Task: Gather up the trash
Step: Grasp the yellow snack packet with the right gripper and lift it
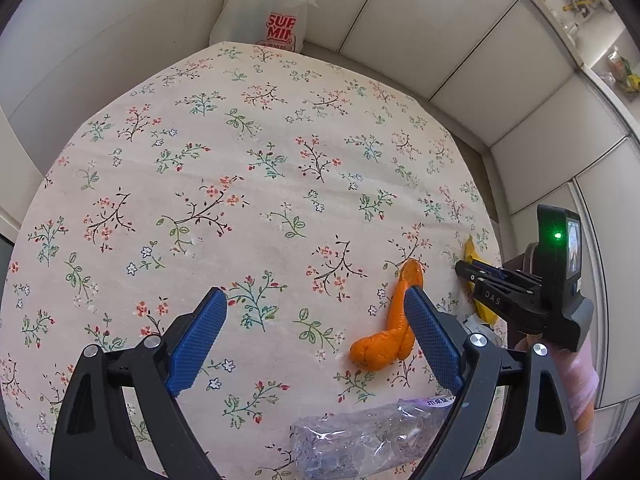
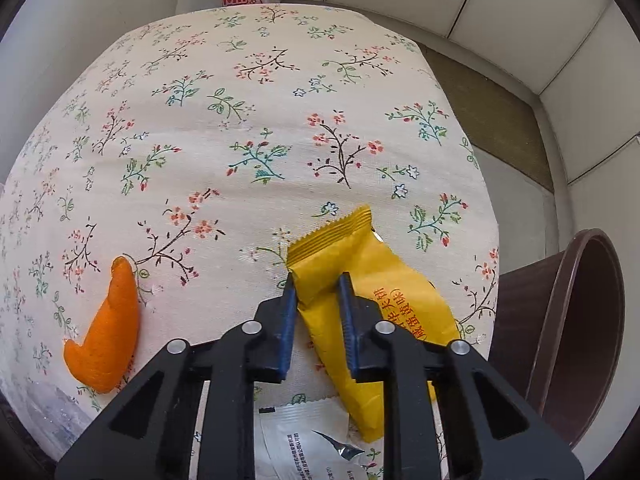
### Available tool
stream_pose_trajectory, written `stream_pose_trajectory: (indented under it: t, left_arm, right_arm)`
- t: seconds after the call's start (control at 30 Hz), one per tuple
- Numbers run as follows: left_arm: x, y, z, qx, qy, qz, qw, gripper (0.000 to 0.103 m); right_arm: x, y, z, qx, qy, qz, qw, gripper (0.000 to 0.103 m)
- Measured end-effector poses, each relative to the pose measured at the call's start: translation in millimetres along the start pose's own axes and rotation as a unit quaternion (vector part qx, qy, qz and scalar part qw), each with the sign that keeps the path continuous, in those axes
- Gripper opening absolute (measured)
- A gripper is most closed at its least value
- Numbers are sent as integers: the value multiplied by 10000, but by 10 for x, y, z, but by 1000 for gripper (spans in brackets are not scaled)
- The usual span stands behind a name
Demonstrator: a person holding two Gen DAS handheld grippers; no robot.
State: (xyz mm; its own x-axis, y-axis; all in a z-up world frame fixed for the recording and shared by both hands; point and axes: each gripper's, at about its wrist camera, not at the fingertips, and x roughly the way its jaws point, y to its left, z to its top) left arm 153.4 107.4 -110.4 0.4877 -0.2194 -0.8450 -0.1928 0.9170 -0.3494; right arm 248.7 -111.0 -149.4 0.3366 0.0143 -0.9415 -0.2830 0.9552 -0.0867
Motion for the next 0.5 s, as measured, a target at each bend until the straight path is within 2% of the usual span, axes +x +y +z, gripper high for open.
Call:
stream_pose_trajectory:
  t: [0.2,0.5]
  left_arm:
    - [234,-255,45,351,314,-16,9989,87]
    - [482,-557,46,687,516,86,9963,88]
  right_arm:
    - [-284,14,-50,94,-329,190,9992,6]
    - [-608,-265,5,272,-820,375,9956,6]
